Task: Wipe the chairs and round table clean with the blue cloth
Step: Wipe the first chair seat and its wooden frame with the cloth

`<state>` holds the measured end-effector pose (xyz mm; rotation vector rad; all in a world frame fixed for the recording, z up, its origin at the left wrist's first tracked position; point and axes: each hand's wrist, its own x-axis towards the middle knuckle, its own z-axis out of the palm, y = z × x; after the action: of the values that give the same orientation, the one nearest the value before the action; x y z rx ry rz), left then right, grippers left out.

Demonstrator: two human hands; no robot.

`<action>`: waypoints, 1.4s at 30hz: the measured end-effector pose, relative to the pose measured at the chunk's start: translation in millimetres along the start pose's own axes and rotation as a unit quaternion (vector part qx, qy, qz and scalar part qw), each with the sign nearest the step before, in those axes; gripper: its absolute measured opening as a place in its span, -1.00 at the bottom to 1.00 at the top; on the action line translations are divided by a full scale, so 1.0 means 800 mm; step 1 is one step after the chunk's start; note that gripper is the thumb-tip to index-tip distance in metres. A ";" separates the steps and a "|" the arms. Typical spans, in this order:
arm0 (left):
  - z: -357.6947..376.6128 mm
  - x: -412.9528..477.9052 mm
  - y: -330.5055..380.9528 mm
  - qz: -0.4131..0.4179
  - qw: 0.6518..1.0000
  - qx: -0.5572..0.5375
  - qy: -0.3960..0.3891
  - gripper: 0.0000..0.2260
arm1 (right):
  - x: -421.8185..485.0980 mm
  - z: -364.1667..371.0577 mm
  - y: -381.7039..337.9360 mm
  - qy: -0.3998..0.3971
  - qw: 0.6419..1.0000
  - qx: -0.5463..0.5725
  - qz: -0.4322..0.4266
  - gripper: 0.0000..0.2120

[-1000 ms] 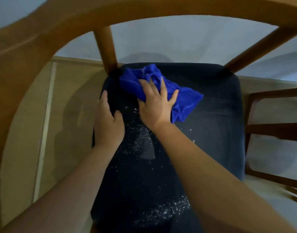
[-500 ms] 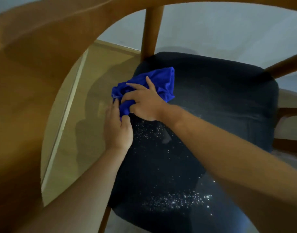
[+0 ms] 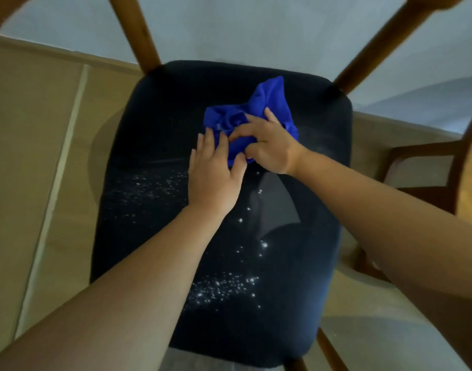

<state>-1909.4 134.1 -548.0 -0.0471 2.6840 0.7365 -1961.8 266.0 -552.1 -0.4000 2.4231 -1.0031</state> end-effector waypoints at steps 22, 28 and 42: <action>0.020 0.024 0.071 0.308 0.926 0.179 -0.123 -0.62 | -0.090 0.076 -0.014 0.370 0.813 0.154 0.423 -0.50; -0.036 0.042 -0.016 0.284 0.938 0.164 -0.114 -0.64 | -0.023 0.121 -0.079 0.349 0.829 0.140 0.414 -0.55; -0.089 -0.030 -0.167 -0.101 0.992 0.036 0.061 -0.73 | 0.064 0.158 -0.184 0.064 0.984 0.009 0.164 -0.49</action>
<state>-1893.7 -18.7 -547.9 -0.3514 2.7651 0.5904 -1924.9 69.0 -540.2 0.0724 2.4834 -0.9254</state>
